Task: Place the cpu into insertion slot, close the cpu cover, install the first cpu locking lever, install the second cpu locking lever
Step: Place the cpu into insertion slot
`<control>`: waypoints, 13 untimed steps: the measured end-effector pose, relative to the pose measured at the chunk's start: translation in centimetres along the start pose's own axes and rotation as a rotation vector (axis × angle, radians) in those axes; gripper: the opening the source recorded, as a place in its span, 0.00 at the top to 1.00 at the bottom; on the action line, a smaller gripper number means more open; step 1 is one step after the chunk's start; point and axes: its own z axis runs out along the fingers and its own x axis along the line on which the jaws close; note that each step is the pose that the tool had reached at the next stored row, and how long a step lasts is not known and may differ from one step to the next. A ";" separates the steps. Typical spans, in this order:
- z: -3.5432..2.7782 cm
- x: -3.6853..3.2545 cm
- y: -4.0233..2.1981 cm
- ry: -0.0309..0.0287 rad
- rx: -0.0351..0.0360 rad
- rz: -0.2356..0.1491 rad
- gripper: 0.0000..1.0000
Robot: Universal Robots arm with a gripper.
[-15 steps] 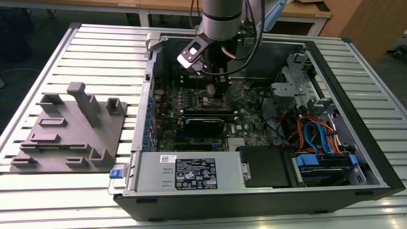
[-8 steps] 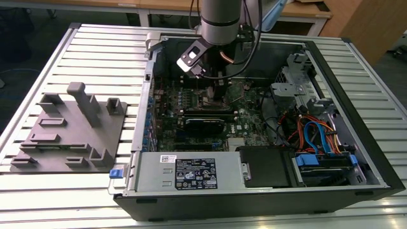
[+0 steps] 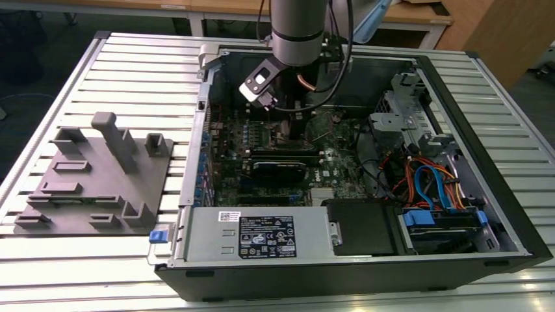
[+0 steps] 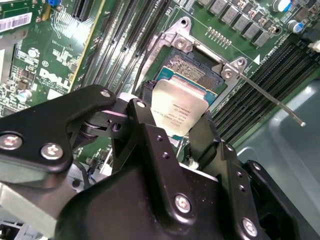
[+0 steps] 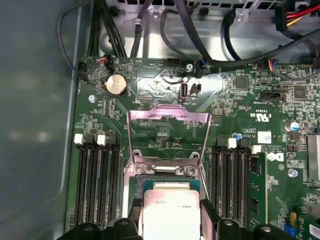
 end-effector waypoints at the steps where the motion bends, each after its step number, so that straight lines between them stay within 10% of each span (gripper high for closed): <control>1: 0.06 0.00 -0.03 0.0010 0.0000 0.000 0.46; 13: 0.88 0.02 -0.30 0.0040 -0.0002 0.012 0.46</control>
